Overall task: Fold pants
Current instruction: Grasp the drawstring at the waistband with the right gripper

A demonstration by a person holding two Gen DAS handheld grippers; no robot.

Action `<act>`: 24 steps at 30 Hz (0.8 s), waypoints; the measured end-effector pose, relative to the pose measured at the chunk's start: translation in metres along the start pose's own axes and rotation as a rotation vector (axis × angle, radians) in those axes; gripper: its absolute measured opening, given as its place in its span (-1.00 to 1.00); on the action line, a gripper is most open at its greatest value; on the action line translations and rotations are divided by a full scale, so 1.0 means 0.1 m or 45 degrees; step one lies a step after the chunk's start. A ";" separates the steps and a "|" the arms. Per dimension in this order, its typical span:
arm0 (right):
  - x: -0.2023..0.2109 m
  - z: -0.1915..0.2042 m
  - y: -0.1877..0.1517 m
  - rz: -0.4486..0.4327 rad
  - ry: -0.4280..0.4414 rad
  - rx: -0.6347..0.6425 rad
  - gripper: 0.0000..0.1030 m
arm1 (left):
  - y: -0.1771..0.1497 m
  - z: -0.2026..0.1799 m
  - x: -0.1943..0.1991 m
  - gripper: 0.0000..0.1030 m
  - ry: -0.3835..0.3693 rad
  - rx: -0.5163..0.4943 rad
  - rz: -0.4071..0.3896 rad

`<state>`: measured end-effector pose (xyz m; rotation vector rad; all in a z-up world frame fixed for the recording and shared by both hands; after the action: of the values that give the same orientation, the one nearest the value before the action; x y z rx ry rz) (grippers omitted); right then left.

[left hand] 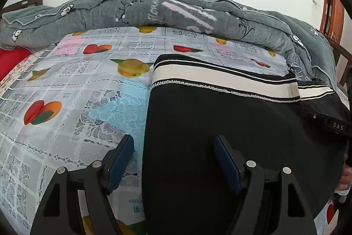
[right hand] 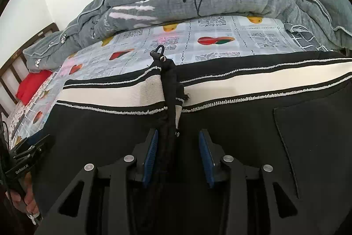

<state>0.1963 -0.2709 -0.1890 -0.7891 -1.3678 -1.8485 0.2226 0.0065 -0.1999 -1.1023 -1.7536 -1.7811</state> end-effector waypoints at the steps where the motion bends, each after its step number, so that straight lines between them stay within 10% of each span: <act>1: 0.00 0.00 0.00 0.000 -0.001 0.001 -0.25 | 0.00 0.00 0.00 0.43 -0.001 0.001 0.000; 24: -0.06 0.10 -0.01 0.021 -0.069 0.078 -0.03 | 0.00 0.00 -0.01 0.43 -0.010 0.010 0.000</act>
<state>0.2002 -0.2603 -0.1919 -0.8221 -1.4403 -1.7759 0.2233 0.0061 -0.2010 -1.1077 -1.7642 -1.7703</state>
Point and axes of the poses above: each gripper's, at about its wrist camera, not at the fingertips, and x roughly against the way its jaws point, z to its left, y to its top, the point moved 7 cm from there along -x, roughly the way its jaws point, and after that the axes turned 7 degrees about z, right-handed, at the moved point
